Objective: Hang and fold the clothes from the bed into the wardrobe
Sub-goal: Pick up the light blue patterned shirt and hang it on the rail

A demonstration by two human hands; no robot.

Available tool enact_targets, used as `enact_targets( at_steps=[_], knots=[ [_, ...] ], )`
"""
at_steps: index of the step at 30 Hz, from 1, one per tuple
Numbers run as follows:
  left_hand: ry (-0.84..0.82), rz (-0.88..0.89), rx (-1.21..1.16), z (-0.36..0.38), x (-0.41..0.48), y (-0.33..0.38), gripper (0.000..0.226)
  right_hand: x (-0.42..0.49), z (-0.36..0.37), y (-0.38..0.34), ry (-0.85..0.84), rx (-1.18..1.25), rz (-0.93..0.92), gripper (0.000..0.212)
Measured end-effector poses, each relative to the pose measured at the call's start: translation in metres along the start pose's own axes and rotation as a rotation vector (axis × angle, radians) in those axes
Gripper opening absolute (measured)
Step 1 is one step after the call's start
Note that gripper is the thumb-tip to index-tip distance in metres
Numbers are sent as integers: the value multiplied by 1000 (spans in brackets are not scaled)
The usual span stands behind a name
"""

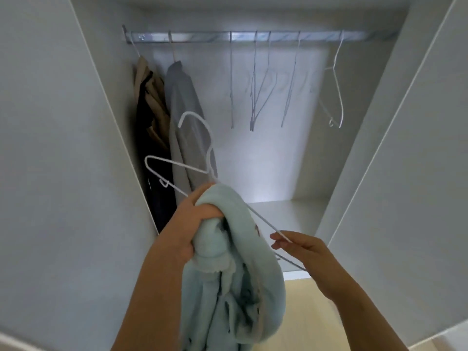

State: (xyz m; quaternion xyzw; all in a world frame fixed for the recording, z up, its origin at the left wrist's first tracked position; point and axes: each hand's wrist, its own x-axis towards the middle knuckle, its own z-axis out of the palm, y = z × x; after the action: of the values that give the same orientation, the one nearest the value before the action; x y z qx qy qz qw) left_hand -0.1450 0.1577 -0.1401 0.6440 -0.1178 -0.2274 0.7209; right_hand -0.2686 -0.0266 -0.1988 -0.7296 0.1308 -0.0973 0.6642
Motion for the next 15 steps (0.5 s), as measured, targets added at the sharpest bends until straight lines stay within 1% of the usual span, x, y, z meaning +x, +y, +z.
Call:
enact_targets(
  at_steps=[3, 5, 9, 11, 13, 14, 15],
  knots=[
    [-58, 61, -145, 26, -13, -4, 38, -18, -29, 4, 29, -51, 27, 30],
    [-67, 40, -266, 42, -22, -12, 36, -27, -48, 10, 40, -83, 48, 31],
    [1, -78, -409, 67, -38, -24, 26, -39, -74, 23, 134, -72, 114, 35],
    [37, -69, -439, 75, -42, -26, 30, -45, -86, 28, 178, -90, 151, 37],
    [114, -68, -450, 82, -44, -28, 39, -50, -99, 35, 234, -98, 201, 39],
    [147, -65, -432, 85, -46, -28, 38, -52, -105, 39, 270, -106, 226, 39],
    [167, -63, -404, 89, -47, -29, 31, -53, -108, 42, 307, -125, 249, 40]
  ],
)
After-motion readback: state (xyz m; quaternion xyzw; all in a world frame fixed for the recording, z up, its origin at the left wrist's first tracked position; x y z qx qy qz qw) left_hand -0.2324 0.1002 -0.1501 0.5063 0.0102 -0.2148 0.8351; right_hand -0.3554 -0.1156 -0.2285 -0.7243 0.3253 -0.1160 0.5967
